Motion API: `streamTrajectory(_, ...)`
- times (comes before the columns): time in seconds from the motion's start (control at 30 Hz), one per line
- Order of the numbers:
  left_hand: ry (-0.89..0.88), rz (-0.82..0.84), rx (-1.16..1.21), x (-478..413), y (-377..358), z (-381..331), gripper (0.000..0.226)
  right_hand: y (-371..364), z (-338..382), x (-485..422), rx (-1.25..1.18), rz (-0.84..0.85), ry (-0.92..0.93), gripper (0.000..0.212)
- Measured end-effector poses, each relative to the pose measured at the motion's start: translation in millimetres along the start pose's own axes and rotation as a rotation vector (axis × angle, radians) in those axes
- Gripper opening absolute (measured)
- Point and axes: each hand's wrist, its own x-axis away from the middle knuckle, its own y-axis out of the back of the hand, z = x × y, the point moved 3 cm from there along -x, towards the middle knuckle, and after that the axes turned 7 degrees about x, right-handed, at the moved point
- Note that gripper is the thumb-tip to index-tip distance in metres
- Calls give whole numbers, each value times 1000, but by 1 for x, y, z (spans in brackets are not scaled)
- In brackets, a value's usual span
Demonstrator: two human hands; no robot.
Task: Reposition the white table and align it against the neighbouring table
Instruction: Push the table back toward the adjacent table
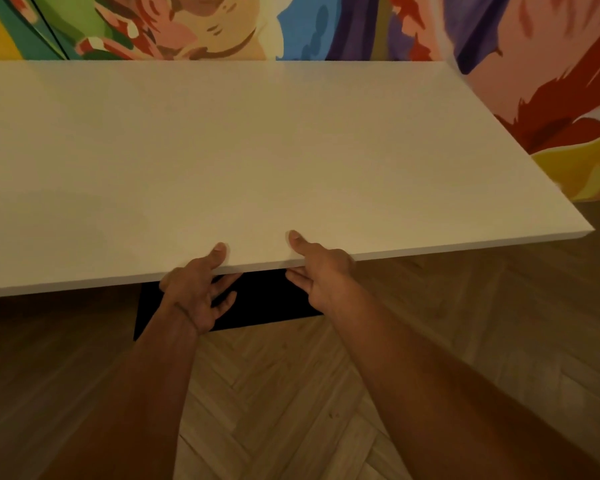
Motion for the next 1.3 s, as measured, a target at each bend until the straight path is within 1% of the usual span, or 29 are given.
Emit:
streamTrajectory(0.07, 0, 3, 1, 0, 0, 0, 72, 0, 0, -1, 1, -8, -1, 95)
streamTrajectory(0.23, -8, -1, -2, 1, 0, 0, 69, 0, -1, -4, -6, -9, 0, 93)
streamTrajectory(0.53, -1, -9, 2, -2, 1, 1, 73, 0, -2, -6, 2, -9, -7, 94)
streamTrajectory(0.87, -9, 9, -17, 2, -1, -1, 63, -1, 1, 0, 28, 9, 0, 92)
streamTrajectory(1.1, -15, 1, -7, 1, -1, -1, 62, -1, 0, 0, 10, 7, 14, 96)
streamTrajectory(1.2, -18, 1, -5, 1, -1, 0, 62, 0, -1, 1, 5, 15, 1, 92)
streamTrajectory(1.3, -18, 5, -5, 2, -2, 1, 61, 0, -3, -1, -4, 23, 8, 97)
